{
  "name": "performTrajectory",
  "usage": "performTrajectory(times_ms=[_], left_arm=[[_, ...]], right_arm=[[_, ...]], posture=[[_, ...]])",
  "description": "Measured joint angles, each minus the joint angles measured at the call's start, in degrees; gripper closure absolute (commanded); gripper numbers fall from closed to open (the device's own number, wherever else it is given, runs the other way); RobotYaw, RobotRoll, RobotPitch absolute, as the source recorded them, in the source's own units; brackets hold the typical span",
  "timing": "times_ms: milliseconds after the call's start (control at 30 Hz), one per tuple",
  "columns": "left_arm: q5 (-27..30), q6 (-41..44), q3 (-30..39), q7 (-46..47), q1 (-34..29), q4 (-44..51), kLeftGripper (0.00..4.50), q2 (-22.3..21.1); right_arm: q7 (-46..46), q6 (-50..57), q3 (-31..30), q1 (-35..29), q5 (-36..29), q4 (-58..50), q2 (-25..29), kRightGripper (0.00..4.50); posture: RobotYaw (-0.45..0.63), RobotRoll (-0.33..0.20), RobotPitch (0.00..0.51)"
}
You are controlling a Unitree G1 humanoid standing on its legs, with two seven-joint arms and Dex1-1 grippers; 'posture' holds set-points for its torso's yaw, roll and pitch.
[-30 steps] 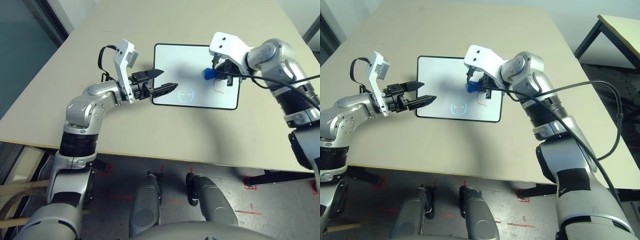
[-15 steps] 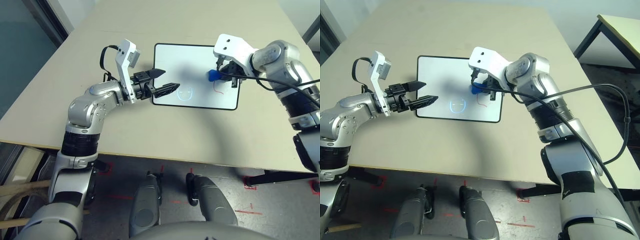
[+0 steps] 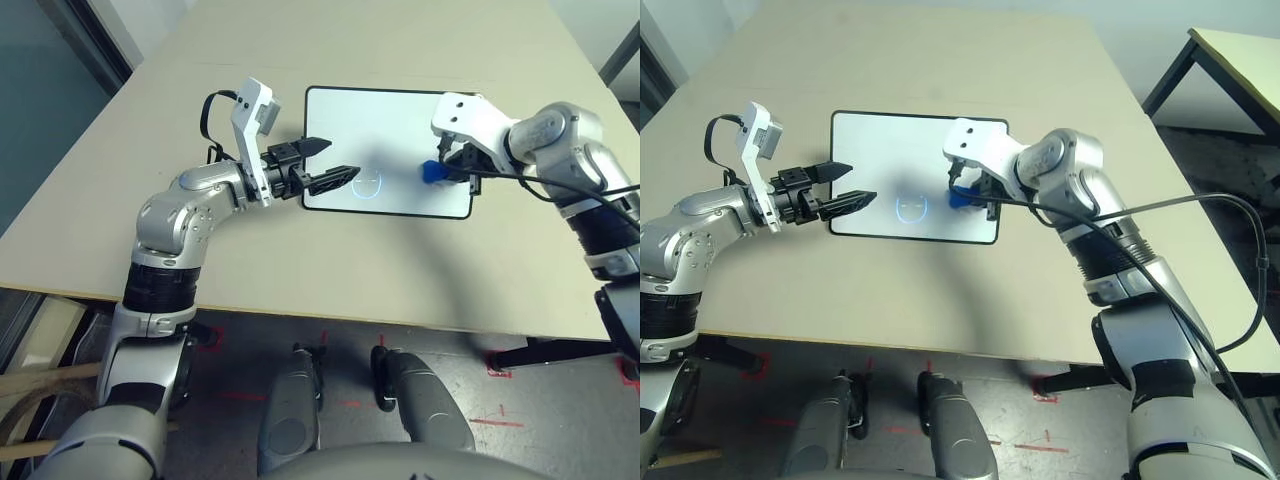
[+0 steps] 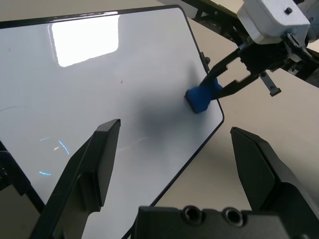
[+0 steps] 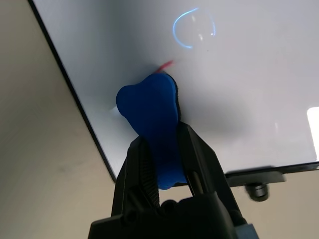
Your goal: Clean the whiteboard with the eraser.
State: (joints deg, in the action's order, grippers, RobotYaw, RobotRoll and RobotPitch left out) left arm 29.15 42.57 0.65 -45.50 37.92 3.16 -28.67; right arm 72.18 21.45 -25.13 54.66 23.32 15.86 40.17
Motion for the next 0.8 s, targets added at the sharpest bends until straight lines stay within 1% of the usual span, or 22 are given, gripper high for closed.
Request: performTrajectory(times_ms=[600, 800], left_arm=[[0.0, 0.0, 0.0, 0.0, 0.0, 0.0, 0.00, 0.3], [0.0, 0.0, 0.0, 0.0, 0.0, 0.0, 0.00, 0.4]], right_arm=[[1.3, 0.8, -0.1, -0.8, 0.1, -1.4, 1.1, 3.74], [1.9, 0.8, -0.2, -2.1, 0.2, -3.4, 2.8, 3.74]], posture=[[-0.09, 0.000, 0.231], [-0.10, 0.000, 0.232]])
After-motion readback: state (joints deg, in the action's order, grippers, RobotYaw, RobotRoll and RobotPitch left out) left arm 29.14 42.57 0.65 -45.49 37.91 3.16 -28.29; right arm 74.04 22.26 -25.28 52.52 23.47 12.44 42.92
